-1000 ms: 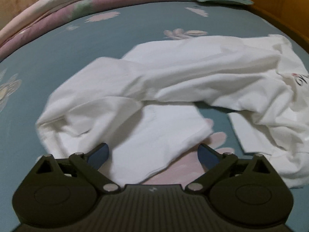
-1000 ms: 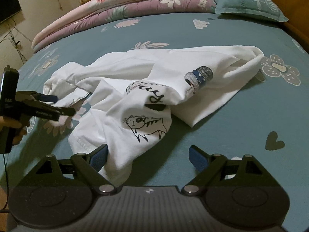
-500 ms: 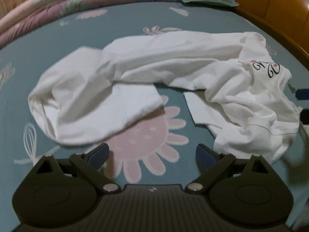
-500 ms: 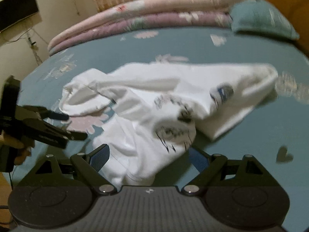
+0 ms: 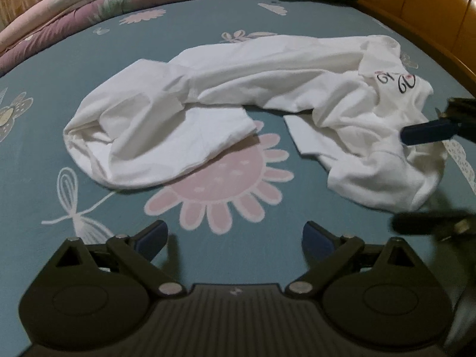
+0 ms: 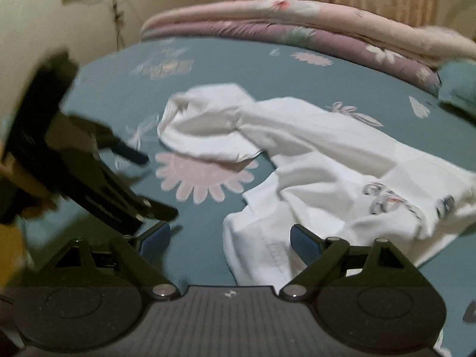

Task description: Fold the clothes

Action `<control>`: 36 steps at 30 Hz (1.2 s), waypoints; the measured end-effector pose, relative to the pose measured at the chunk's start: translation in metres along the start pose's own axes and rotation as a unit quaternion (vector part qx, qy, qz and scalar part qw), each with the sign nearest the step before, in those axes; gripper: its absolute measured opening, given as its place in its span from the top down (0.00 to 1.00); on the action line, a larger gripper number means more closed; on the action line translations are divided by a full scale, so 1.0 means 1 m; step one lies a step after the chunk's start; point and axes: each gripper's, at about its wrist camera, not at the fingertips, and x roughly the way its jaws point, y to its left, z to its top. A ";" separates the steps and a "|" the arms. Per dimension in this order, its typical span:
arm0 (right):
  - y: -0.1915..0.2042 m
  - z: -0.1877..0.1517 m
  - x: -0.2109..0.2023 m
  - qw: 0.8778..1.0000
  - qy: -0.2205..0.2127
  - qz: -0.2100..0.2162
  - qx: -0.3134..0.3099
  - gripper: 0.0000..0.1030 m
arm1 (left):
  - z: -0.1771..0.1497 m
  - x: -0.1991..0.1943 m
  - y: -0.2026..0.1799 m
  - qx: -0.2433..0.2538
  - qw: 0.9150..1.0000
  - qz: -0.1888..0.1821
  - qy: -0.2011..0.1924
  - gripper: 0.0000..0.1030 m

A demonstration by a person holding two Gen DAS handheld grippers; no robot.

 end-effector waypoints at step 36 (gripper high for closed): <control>-0.048 -0.053 -0.050 0.984 0.039 -0.170 -0.031 0.12 | 0.014 0.001 -0.066 0.042 0.995 -0.094 -0.006 0.05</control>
